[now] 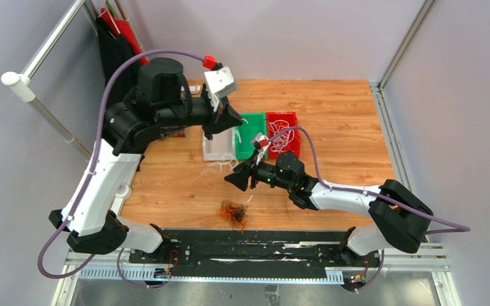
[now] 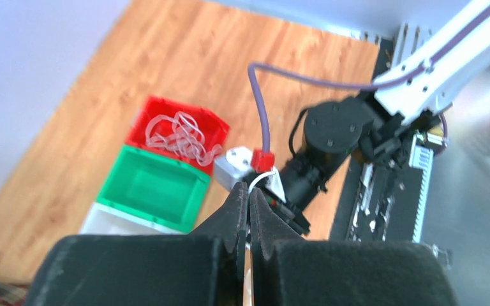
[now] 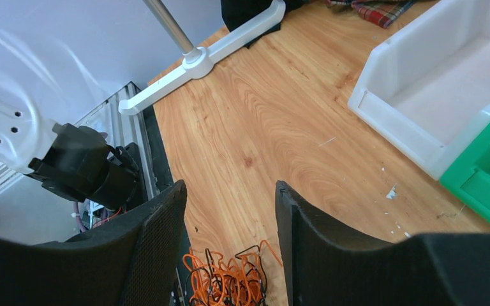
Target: Untangle the cables
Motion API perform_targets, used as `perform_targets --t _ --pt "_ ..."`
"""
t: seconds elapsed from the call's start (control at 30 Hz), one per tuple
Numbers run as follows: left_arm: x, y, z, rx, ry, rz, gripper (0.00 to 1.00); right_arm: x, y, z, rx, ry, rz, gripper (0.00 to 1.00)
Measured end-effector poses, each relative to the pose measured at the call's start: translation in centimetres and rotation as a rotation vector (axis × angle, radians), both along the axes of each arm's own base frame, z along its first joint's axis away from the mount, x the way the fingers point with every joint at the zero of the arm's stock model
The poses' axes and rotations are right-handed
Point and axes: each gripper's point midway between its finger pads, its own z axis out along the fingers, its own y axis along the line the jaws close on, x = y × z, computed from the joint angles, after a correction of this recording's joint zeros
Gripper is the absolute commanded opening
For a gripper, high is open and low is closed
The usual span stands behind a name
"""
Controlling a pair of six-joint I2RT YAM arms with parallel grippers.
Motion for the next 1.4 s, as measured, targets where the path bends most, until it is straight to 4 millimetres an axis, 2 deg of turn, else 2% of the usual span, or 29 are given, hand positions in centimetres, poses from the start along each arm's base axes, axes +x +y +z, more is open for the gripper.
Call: perform_targets --t 0.23,0.3,0.4,0.47,0.6,0.73,0.87,1.07,1.27,1.4 --pt "-0.1 1.2 8.0 -0.129 -0.184 0.05 0.0 0.6 0.2 -1.4 -0.024 0.021 -0.031 0.55" --pt "-0.1 1.4 9.3 -0.153 -0.216 0.06 0.01 1.1 0.0 -1.7 -0.033 0.023 -0.057 0.58" --pt "0.1 1.5 9.7 -0.157 -0.224 0.072 0.01 1.9 -0.6 -1.4 -0.034 0.002 -0.114 0.6" --pt "0.4 1.4 9.1 -0.148 -0.216 0.08 0.01 2.3 -1.5 -0.8 -0.028 -0.024 -0.16 0.6" --pt "1.6 0.6 6.3 -0.108 -0.162 0.094 0.01 4.0 -3.9 1.7 -0.011 -0.079 -0.3 0.59" --pt "3.2 -0.4 3.2 -0.065 -0.11 0.113 0.01 6.9 -8.0 4.0 0.007 -0.109 -0.517 0.62" --pt "5.6 -1.7 1.9 -0.048 -0.107 0.142 0.0 9.6 -13.1 3.6 -0.057 -0.096 -0.769 0.65" --pt "10.4 -5.0 -0.7 -0.028 -0.093 0.175 0.01 11.6 -20.1 2.5 -0.156 -0.064 -1.054 0.67" --pt "14.7 -8.3 -4.4 0.001 -0.068 0.19 0.0 12.3 -24.8 3.0 -0.175 -0.056 -1.219 0.66" --pt "16.8 -9.9 -6.8 0.023 -0.056 0.195 0.0 12.5 -26.8 3.3 -0.176 -0.053 -1.276 0.66"
